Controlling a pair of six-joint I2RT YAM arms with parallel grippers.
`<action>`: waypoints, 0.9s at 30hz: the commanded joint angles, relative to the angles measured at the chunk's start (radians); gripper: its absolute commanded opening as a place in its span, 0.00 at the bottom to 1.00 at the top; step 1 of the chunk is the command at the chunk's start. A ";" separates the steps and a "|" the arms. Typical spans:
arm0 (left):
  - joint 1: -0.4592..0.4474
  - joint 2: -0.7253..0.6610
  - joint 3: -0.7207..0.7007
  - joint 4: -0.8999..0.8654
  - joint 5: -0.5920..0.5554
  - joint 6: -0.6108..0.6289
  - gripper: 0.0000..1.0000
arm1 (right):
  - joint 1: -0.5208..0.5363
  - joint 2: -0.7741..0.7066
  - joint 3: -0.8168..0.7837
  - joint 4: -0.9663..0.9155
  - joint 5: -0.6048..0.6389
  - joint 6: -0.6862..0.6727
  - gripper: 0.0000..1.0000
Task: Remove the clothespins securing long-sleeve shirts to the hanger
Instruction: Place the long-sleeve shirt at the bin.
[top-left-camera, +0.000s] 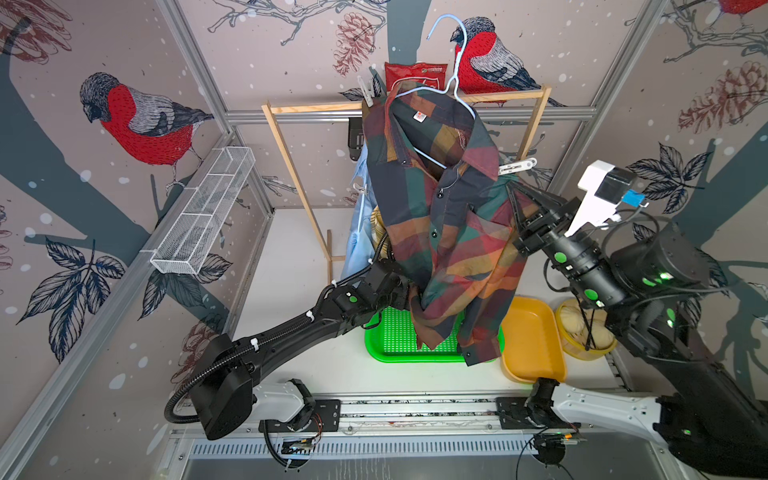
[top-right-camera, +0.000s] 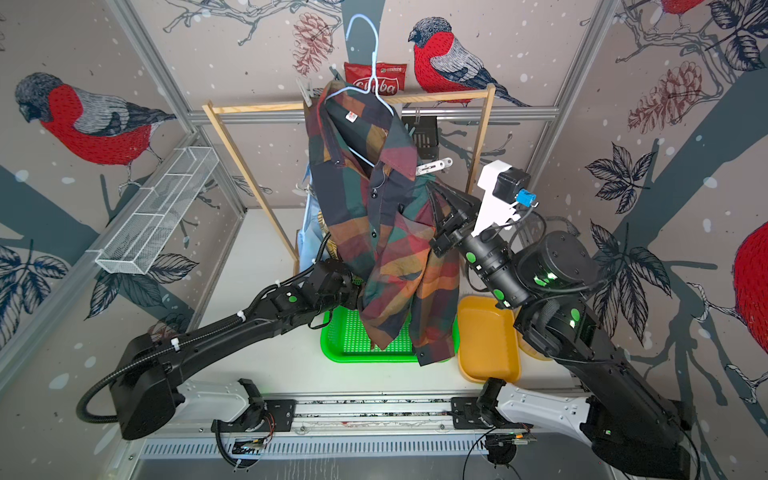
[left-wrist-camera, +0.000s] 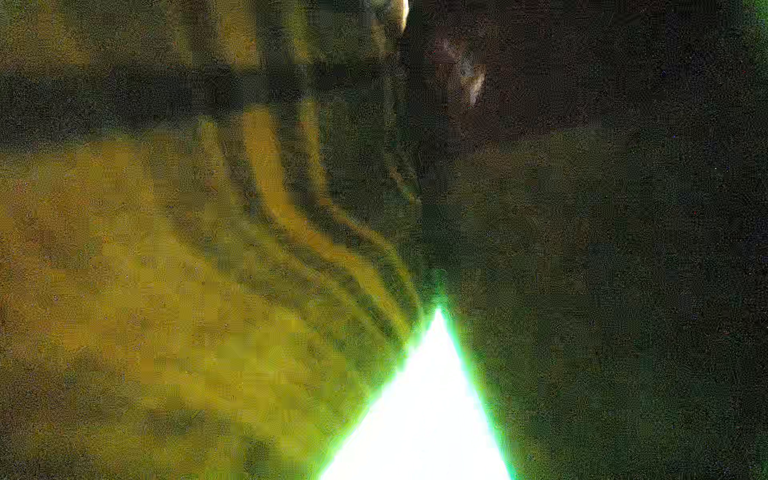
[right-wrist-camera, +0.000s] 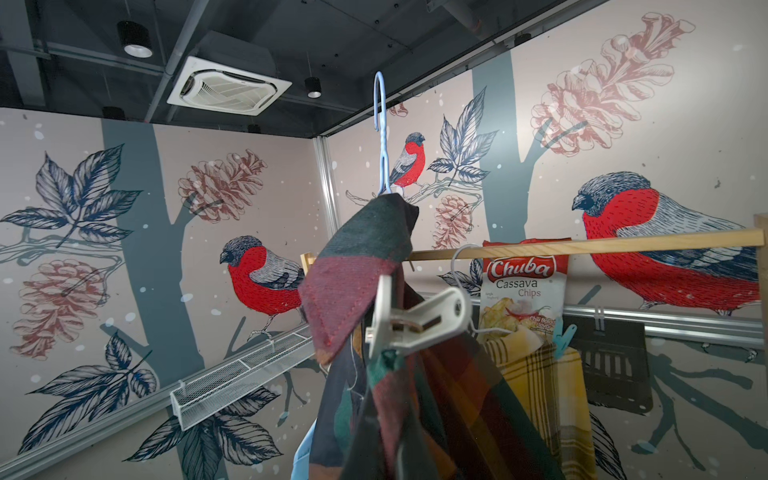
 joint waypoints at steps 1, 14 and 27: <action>0.003 0.012 0.006 0.017 -0.004 -0.016 0.90 | -0.151 0.004 -0.017 0.082 -0.224 0.135 0.00; 0.003 0.078 0.034 -0.002 -0.077 -0.003 0.90 | -0.413 -0.038 -0.217 0.184 -0.588 0.255 0.00; 0.002 0.060 0.009 -0.002 0.023 -0.007 0.92 | -0.460 -0.255 -0.417 0.179 -0.617 0.286 0.00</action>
